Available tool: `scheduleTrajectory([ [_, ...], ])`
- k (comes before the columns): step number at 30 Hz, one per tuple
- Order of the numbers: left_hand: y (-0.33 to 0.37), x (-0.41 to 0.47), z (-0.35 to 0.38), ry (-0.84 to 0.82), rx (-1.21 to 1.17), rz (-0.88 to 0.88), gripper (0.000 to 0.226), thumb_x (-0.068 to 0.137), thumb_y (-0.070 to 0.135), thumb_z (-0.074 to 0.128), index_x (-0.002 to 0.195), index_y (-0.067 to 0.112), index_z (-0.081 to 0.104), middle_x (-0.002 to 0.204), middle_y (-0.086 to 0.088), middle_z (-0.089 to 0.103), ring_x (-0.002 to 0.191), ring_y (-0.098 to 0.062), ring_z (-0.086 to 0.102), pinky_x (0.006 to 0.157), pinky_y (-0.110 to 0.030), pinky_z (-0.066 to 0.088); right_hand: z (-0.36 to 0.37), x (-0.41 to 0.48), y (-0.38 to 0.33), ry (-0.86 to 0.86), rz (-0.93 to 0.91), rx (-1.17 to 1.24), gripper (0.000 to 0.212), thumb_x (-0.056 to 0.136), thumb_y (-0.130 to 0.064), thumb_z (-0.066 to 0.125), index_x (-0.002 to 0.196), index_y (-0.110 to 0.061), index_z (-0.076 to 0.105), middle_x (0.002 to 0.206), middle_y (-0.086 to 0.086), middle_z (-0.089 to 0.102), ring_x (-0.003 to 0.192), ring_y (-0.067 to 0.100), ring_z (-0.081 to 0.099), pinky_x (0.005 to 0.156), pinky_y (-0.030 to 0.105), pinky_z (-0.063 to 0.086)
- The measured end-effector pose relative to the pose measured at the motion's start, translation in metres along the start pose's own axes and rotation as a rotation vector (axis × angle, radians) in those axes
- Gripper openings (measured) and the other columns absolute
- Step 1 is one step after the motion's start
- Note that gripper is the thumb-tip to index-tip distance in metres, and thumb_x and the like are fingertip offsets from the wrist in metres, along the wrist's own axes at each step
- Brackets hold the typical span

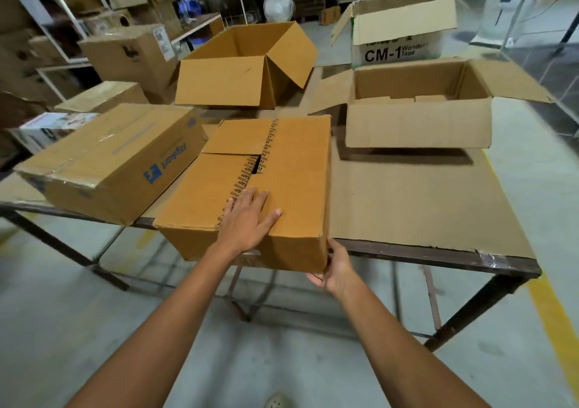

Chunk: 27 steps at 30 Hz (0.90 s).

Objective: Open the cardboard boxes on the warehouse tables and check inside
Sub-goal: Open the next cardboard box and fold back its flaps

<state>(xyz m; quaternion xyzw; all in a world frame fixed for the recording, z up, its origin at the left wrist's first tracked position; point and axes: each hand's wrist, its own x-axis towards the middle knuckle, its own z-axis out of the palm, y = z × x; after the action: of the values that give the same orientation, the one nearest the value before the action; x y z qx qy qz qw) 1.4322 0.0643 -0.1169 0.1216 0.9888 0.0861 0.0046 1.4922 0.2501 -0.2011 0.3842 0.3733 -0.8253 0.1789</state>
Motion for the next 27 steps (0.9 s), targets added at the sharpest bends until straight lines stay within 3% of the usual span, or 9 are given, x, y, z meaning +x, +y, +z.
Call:
scheduleTrajectory([
  [5, 0.0, 0.009, -0.015, 0.013, -0.062, -0.025, 0.069, 0.099, 0.066, 0.027, 0.155, 0.026, 0.031, 0.163, -0.004, 0.026, 0.15, -0.024, 0.021, 0.121, -0.048, 0.016, 0.005, -0.004, -0.007, -0.022, -0.035, -0.02, 0.055, 0.092, -0.064, 0.051, 0.12, -0.018, 0.063, 0.108, 0.011, 0.072, 0.101, 0.026, 0.066, 0.07, 0.034, 0.05],
  [9, -0.013, 0.02, -0.039, 0.063, -0.233, -0.039, 0.077, 0.094, 0.073, 0.025, 0.154, 0.024, 0.035, 0.159, -0.003, 0.034, 0.144, -0.025, 0.033, 0.117, -0.049, 0.026, 0.029, -0.015, -0.028, -0.097, -0.118, 0.008, 0.057, 0.086, -0.068, 0.056, 0.119, -0.022, 0.065, 0.11, 0.012, 0.073, 0.107, 0.028, 0.066, 0.088, 0.042, 0.053],
  [12, -0.027, 0.034, -0.061, 0.09, -0.458, -0.067, 0.071, 0.097, 0.069, 0.03, 0.153, 0.026, 0.037, 0.159, -0.002, 0.035, 0.145, -0.024, 0.032, 0.118, -0.052, 0.026, 0.057, -0.035, -0.057, -0.217, -0.236, 0.05, 0.044, 0.093, -0.058, 0.054, 0.119, -0.024, 0.066, 0.112, 0.017, 0.073, 0.11, 0.035, 0.066, 0.097, 0.057, 0.051],
  [15, -0.038, 0.044, -0.078, 0.143, -0.717, -0.032, 0.072, 0.095, 0.073, 0.03, 0.151, 0.028, 0.042, 0.156, 0.001, 0.041, 0.145, -0.02, 0.033, 0.119, -0.05, 0.025, 0.09, -0.064, -0.088, -0.317, -0.375, 0.045, 0.035, 0.1, -0.045, 0.05, 0.124, -0.026, 0.065, 0.115, 0.015, 0.073, 0.113, 0.033, 0.065, 0.101, 0.06, 0.047],
  [18, -0.042, 0.052, -0.096, 0.229, -0.977, -0.033, 0.056, 0.103, 0.058, 0.027, 0.147, 0.029, 0.047, 0.144, 0.006, 0.051, 0.134, -0.014, 0.045, 0.109, -0.035, 0.034, 0.12, -0.089, -0.117, -0.286, -0.554, -0.098, 0.03, 0.099, -0.041, 0.051, 0.12, -0.027, 0.067, 0.114, 0.008, 0.073, 0.113, 0.028, 0.064, 0.096, 0.055, 0.05],
  [20, -0.039, 0.053, -0.102, 0.225, -1.123, -0.073, 0.051, 0.105, 0.057, 0.025, 0.144, 0.033, 0.047, 0.135, 0.011, 0.053, 0.131, -0.013, 0.046, 0.102, -0.033, 0.036, 0.139, -0.106, -0.136, -0.234, -0.682, -0.251, 0.025, 0.099, -0.039, 0.052, 0.114, -0.028, 0.068, 0.113, 0.004, 0.072, 0.111, 0.023, 0.062, 0.092, 0.051, 0.049],
  [22, -0.036, 0.053, -0.1, 0.158, -1.223, -0.134, 0.044, 0.105, 0.057, 0.024, 0.135, 0.036, 0.048, 0.13, 0.007, 0.057, 0.128, -0.017, 0.05, 0.1, -0.038, 0.041, 0.156, -0.116, -0.149, -0.189, -0.774, -0.387, 0.02, 0.097, -0.035, 0.054, 0.107, -0.027, 0.07, 0.109, 0.001, 0.073, 0.106, 0.019, 0.063, 0.092, 0.047, 0.049],
  [24, -0.035, 0.051, -0.095, 0.075, -1.339, -0.187, 0.038, 0.102, 0.062, 0.023, 0.124, 0.044, 0.048, 0.133, -0.003, 0.06, 0.124, -0.023, 0.054, 0.105, -0.051, 0.043, 0.169, -0.117, -0.154, -0.145, -0.824, -0.489, 0.026, 0.093, -0.038, 0.058, 0.113, -0.024, 0.068, 0.11, 0.001, 0.074, 0.104, 0.018, 0.066, 0.091, 0.043, 0.051],
  [27, -0.044, 0.056, -0.105, 0.021, -1.494, -0.248, 0.058, 0.095, 0.074, 0.027, 0.118, 0.033, 0.061, 0.121, -0.011, 0.068, 0.113, -0.028, 0.062, 0.1, -0.052, 0.048, 0.179, -0.11, -0.151, -0.091, -0.85, -0.568, 0.045, 0.086, -0.049, 0.06, 0.124, -0.024, 0.059, 0.113, -0.001, 0.072, 0.106, 0.018, 0.066, 0.083, 0.04, 0.052],
])
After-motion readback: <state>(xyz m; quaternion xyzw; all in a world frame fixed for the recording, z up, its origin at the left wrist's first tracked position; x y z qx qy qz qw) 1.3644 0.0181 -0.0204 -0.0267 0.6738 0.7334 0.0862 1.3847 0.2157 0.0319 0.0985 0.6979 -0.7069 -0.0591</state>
